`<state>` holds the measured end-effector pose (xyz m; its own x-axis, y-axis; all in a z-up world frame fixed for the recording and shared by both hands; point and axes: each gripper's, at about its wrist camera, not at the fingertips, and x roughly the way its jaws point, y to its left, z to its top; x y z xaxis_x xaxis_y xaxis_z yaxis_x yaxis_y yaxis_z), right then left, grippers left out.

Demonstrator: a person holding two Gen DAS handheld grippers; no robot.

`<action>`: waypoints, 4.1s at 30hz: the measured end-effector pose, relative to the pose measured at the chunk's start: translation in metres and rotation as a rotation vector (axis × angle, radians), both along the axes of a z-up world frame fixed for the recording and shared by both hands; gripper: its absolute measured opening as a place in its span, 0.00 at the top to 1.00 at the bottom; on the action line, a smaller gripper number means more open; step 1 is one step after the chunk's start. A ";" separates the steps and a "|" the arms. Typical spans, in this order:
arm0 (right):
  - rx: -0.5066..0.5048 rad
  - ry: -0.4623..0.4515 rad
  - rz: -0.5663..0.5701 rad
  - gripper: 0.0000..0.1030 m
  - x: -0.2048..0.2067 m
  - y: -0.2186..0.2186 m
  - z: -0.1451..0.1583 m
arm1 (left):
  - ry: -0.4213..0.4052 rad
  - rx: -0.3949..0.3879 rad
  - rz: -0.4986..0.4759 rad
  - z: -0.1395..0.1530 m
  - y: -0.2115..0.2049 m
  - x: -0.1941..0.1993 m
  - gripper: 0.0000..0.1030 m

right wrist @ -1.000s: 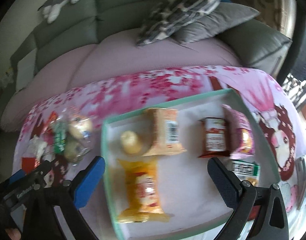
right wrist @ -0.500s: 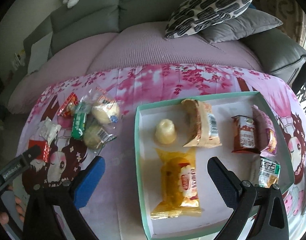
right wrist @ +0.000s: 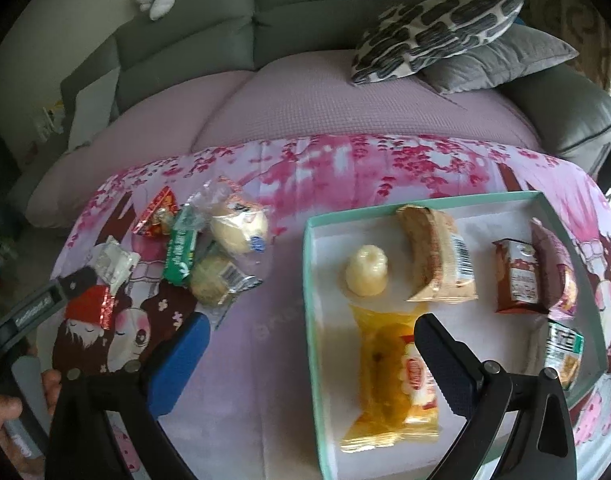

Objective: Organize snacks
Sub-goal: 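Move both tools back over the remaining snack pile, then grasp the red gold-print packet with the left tool while the right tool grasps the round wrapped biscuit, then carry both snacks to the white tray and open the left tool to release the red packet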

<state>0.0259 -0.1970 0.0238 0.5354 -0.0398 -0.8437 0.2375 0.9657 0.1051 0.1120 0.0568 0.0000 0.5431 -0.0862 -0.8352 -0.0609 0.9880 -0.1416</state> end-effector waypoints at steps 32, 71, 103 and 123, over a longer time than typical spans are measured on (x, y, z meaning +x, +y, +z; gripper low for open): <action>-0.005 0.132 0.166 0.03 0.085 0.066 -0.070 | 0.223 0.122 0.031 -0.078 0.055 0.036 0.00; 0.011 0.179 0.156 0.03 0.094 0.063 -0.083 | 0.273 0.130 0.189 -0.089 0.087 0.045 0.00; 0.009 0.142 0.170 0.30 0.075 0.071 -0.075 | 0.236 0.089 0.091 -0.070 0.048 0.014 0.54; 0.086 0.023 0.103 0.32 0.008 0.054 -0.023 | 0.084 0.005 0.020 -0.004 0.037 -0.006 0.55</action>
<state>0.0339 -0.1428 0.0007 0.5136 0.0876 -0.8535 0.1406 0.9727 0.1845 0.1063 0.0937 -0.0041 0.4725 -0.0720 -0.8784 -0.0924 0.9871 -0.1306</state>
